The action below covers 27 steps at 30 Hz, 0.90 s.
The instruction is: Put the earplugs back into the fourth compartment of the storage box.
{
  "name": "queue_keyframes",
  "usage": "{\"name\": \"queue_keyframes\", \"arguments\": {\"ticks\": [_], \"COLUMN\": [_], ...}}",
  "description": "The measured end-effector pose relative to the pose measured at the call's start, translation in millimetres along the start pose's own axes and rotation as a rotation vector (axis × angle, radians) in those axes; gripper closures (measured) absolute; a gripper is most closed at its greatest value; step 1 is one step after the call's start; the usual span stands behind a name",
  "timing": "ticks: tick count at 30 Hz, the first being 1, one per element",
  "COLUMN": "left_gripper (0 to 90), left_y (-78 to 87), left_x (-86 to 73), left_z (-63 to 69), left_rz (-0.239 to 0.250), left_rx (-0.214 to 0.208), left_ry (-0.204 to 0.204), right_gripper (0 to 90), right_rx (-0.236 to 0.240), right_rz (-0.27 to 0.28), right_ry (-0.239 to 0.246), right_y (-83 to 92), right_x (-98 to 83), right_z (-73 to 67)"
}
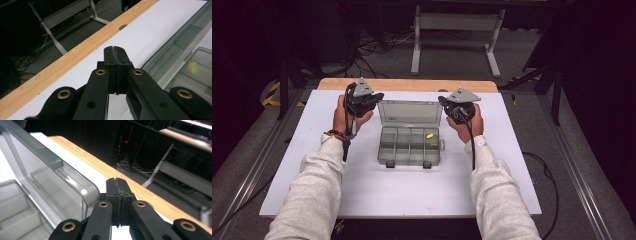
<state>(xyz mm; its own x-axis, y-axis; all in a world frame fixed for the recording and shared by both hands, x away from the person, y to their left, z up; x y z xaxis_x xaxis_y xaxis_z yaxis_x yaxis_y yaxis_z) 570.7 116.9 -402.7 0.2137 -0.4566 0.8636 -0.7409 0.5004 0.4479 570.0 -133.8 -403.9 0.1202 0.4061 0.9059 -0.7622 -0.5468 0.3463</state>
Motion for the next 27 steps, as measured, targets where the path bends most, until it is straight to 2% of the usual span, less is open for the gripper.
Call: {"name": "queue_keyframes", "arguments": {"ticks": [2, 6, 12, 16, 22, 27], "left_gripper": [89.6, 89.7, 89.8, 89.8, 89.8, 89.8], "left_y": [2.2, 4.3, 3.7, 2.0, 2.1, 3.6], "left_x": [-1.7, -2.5, -1.5, -0.4, -0.1, 1.1], "left_z": [0.7, 2.4, 6.7, 6.1, 6.4, 7.9], "left_rz": [-0.003, -0.006, -0.018, -0.012, -0.012, -0.012], "left_rx": [-0.001, -0.009, -0.019, -0.008, 0.012, 0.014], "left_ry": [0.003, 0.005, -0.010, -0.009, 0.006, 0.004], "right_gripper": [90.0, 90.0, 90.0, 90.0, 90.0, 90.0], "right_rx": [0.004, -0.003, 0.019, -0.002, -0.050, -0.053], "right_rz": [-0.001, -0.017, -0.010, -0.031, -0.032, -0.031], "right_ry": [-0.026, -0.031, -0.059, -0.055, -0.090, -0.100], "right_y": [2.9, 4.3, 5.6, 4.9, 6.2, 7.5], "right_x": [-1.2, -3.3, -2.2, -2.1, -1.4, -1.6], "right_z": [1.5, 1.3, -4.5, -8.0, -10.4, -11.8]}}
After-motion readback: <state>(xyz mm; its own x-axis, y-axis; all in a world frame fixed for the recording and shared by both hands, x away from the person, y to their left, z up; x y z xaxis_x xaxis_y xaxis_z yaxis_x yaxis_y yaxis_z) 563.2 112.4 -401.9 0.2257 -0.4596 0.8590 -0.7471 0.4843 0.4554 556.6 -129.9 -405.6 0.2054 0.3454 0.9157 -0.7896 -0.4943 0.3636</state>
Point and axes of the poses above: each handheld gripper's, and its own axes: y roughly backward along the jaws, x roughly out of its top, z roughly to its right, the point moved 8 cm from there along -y, roughly forward along the jaws, and after that the axes turned 3 degrees about x, right-handed, at the moved point
